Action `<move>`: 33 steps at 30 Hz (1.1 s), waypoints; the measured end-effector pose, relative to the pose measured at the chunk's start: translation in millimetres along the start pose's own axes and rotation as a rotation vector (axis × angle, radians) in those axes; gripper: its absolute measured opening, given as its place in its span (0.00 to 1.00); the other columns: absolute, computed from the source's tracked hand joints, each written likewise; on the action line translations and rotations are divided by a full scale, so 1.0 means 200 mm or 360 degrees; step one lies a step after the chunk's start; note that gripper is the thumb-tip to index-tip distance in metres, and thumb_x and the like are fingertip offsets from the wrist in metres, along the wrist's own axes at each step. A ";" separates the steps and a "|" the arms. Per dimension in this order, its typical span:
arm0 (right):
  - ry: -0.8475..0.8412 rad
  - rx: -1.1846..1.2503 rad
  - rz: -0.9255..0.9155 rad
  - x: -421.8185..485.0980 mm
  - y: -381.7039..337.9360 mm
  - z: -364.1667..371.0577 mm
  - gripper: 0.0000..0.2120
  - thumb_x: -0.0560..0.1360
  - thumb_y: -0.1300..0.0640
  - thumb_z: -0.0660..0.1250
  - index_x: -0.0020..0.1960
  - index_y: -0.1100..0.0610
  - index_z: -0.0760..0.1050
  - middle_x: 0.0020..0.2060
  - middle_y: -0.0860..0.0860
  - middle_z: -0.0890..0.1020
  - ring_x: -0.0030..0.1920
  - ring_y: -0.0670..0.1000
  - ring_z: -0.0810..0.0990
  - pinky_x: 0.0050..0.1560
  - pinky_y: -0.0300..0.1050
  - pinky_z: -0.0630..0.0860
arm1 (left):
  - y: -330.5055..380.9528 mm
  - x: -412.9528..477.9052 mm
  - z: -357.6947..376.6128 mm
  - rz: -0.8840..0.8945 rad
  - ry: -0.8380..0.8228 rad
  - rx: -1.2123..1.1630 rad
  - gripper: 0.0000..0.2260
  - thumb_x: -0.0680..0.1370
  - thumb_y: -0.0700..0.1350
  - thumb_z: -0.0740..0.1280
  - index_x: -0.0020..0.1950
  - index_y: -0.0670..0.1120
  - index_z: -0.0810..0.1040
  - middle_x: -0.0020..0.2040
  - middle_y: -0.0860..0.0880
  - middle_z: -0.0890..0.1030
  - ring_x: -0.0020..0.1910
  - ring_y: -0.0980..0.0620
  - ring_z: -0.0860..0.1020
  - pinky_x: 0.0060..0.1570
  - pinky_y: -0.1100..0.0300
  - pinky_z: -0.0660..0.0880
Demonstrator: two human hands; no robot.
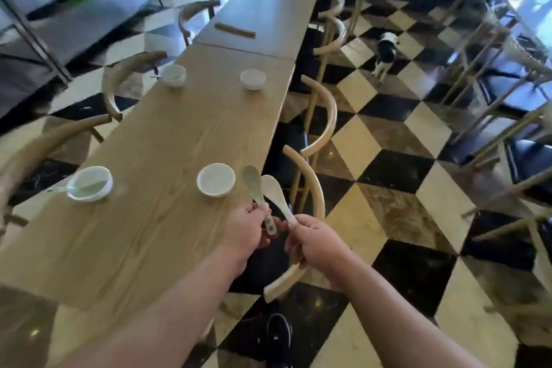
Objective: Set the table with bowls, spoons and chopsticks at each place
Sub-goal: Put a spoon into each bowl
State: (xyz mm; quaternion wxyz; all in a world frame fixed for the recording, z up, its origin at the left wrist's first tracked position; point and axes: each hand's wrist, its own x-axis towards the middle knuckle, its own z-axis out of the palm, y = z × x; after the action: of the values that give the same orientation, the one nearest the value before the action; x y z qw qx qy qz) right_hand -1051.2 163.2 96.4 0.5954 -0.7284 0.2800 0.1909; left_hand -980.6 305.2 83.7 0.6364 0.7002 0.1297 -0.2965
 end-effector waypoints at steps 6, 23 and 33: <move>-0.0115 -0.0172 0.0001 0.40 -0.18 -0.16 0.13 0.88 0.50 0.58 0.57 0.51 0.81 0.37 0.51 0.83 0.33 0.50 0.78 0.36 0.46 0.76 | 0.09 0.36 0.03 0.0006 0.0178 -0.0060 0.12 0.87 0.51 0.62 0.52 0.45 0.80 0.38 0.47 0.82 0.31 0.52 0.79 0.32 0.58 0.76; -0.0745 -0.0377 0.0027 1.20 -0.49 -0.81 0.14 0.88 0.51 0.60 0.58 0.54 0.83 0.32 0.51 0.76 0.27 0.46 0.70 0.27 0.40 0.67 | 0.04 0.84 -0.19 -0.0441 0.1292 -0.0009 0.11 0.81 0.45 0.69 0.46 0.40 0.86 0.29 0.53 0.84 0.27 0.48 0.69 0.29 0.61 0.65; -0.1070 -0.0636 0.0021 1.59 -0.64 -0.80 0.15 0.88 0.53 0.60 0.57 0.57 0.84 0.31 0.52 0.75 0.27 0.48 0.69 0.29 0.42 0.65 | 0.02 0.87 0.02 -0.0606 0.1536 -0.0183 0.15 0.79 0.50 0.71 0.36 0.45 0.85 0.32 0.51 0.83 0.31 0.50 0.73 0.34 0.57 0.67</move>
State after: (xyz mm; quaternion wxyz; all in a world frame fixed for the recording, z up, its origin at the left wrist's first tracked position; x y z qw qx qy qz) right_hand -734.0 -33.2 34.1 0.4990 -0.7250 0.0311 0.4736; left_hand -841.9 267.6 -14.6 0.4764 0.6852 0.5493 -0.0428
